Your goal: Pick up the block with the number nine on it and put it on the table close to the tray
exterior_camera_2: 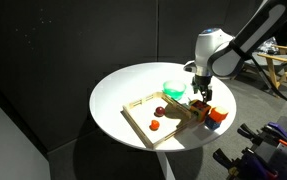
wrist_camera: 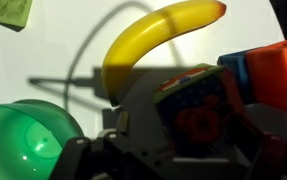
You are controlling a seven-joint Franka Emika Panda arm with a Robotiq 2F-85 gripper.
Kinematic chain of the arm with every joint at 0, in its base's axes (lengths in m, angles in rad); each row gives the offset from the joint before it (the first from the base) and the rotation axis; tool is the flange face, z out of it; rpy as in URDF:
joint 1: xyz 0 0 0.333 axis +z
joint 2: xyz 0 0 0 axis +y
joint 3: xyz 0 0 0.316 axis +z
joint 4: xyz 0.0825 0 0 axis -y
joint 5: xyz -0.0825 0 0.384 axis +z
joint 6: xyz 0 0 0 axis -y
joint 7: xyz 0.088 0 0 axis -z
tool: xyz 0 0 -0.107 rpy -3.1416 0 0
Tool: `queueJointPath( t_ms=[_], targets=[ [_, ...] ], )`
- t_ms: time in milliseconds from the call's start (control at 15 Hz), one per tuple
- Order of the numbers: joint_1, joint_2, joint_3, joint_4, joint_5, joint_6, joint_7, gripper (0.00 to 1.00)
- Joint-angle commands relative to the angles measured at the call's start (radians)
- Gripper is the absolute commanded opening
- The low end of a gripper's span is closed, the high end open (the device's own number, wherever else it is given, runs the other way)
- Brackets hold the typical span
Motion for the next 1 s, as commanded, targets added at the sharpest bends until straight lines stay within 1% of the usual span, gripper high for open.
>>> queueJointPath(
  t_ms=[0,400,667,933],
  targets=[
    [0.000,-0.044,0.002,-0.018,-0.008,-0.015,0.013,1.00],
    [0.005,-0.103,0.001,-0.031,0.013,-0.059,0.070,1.00],
    [0.013,-0.150,-0.003,-0.042,0.027,-0.137,0.185,1.00],
    [0.014,-0.198,-0.002,-0.056,0.080,-0.206,0.329,1.00]
  ],
)
